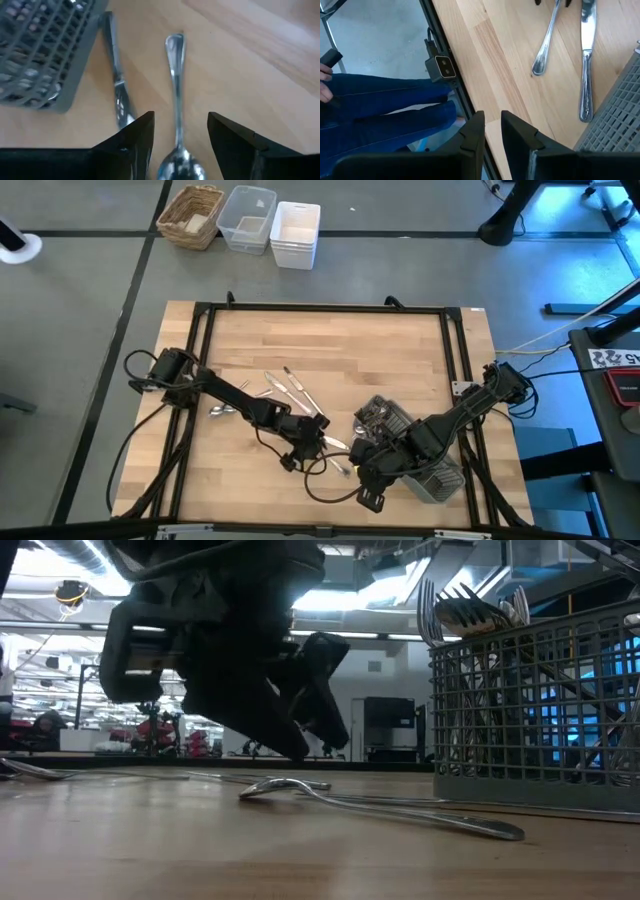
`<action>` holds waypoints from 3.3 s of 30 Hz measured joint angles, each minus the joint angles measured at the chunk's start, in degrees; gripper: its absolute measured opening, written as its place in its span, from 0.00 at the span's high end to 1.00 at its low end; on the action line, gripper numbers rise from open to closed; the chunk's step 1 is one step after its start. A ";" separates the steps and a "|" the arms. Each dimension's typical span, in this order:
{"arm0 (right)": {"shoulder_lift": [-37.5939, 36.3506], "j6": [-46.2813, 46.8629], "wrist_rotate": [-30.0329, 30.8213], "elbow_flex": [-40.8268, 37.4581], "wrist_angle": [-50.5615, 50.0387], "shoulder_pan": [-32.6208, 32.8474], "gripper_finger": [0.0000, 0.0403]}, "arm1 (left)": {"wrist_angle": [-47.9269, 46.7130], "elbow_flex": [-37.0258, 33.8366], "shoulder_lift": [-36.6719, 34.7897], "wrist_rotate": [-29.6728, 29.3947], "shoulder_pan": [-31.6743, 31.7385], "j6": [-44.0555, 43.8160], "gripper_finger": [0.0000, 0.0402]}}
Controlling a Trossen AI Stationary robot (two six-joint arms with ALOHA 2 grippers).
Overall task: Sort silverware
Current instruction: Put the silver spoon into the gray silverware basket
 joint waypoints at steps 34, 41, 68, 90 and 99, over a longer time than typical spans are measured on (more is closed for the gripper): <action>-0.10 -1.52 -1.01 6.10 -6.55 0.02 0.83 | -2.95 0.04 4.40 4.01 1.66 -18.54 0.99; -0.26 -3.41 4.00 12.04 -18.39 0.07 0.83 | -3.76 -0.13 3.37 6.04 3.19 -22.86 0.99; -0.24 -9.24 5.41 12.39 -23.33 0.00 0.83 | -3.00 0.15 0.53 31.59 10.24 -43.79 1.00; -3.83 -16.48 5.08 14.38 -30.39 0.07 0.83 | 42.74 0.22 0.38 56.94 16.00 -109.44 1.00; -8.98 -20.04 10.57 14.38 -30.44 0.00 0.83 | 48.87 0.22 0.38 44.28 16.02 -130.19 1.00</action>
